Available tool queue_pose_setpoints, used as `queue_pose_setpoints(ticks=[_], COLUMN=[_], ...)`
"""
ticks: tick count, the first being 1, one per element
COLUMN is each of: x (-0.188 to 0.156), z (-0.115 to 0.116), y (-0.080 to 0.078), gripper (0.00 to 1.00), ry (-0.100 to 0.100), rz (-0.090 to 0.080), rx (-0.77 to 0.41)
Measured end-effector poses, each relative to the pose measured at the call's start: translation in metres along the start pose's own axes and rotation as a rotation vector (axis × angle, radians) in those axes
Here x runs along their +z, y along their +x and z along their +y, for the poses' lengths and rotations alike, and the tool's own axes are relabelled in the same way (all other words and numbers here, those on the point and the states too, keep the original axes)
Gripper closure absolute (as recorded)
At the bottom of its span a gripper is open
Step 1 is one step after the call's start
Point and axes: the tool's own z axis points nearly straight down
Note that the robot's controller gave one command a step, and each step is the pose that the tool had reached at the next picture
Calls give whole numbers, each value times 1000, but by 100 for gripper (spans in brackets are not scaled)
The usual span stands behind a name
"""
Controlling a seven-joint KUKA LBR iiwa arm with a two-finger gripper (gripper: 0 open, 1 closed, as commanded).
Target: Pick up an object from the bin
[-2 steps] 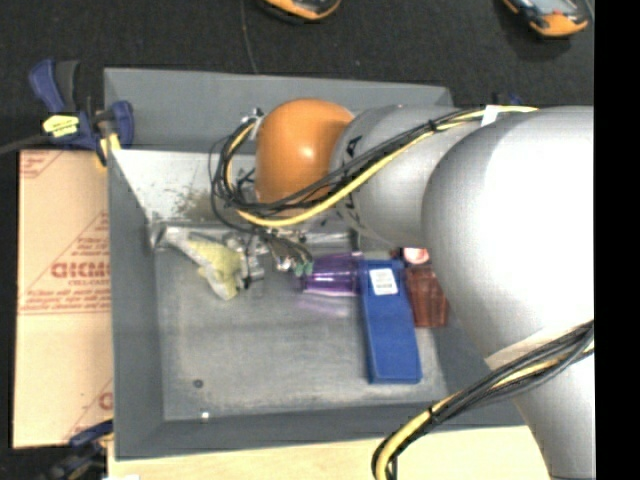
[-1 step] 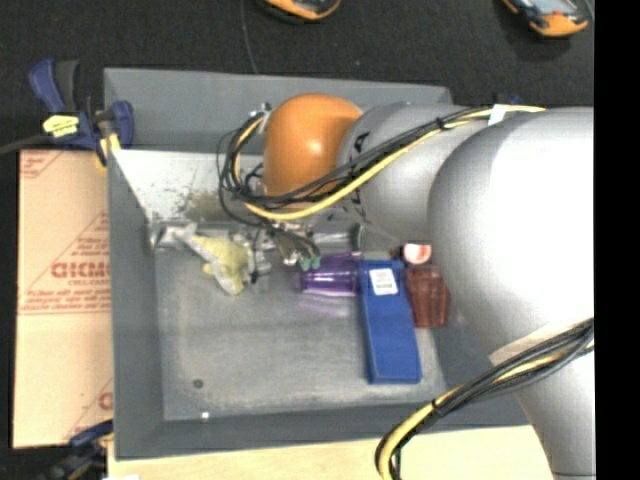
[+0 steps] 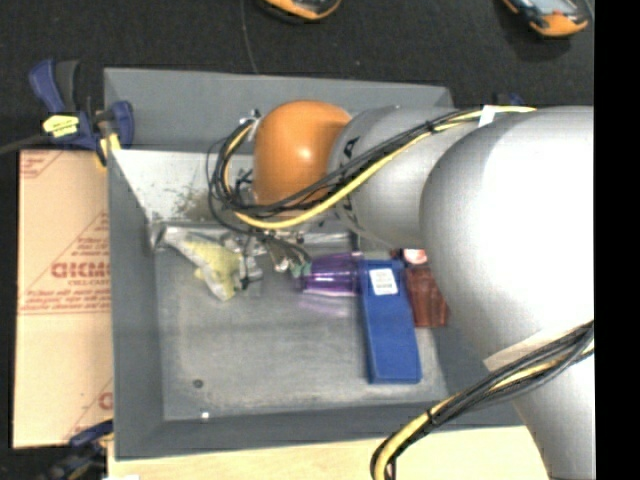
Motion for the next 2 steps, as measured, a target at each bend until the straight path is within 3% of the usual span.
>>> queue_pose_setpoints(ticks=[2], x=[-4], z=[4], y=[-4], gripper=[100], ry=[0], rz=[-6], rx=[-10])
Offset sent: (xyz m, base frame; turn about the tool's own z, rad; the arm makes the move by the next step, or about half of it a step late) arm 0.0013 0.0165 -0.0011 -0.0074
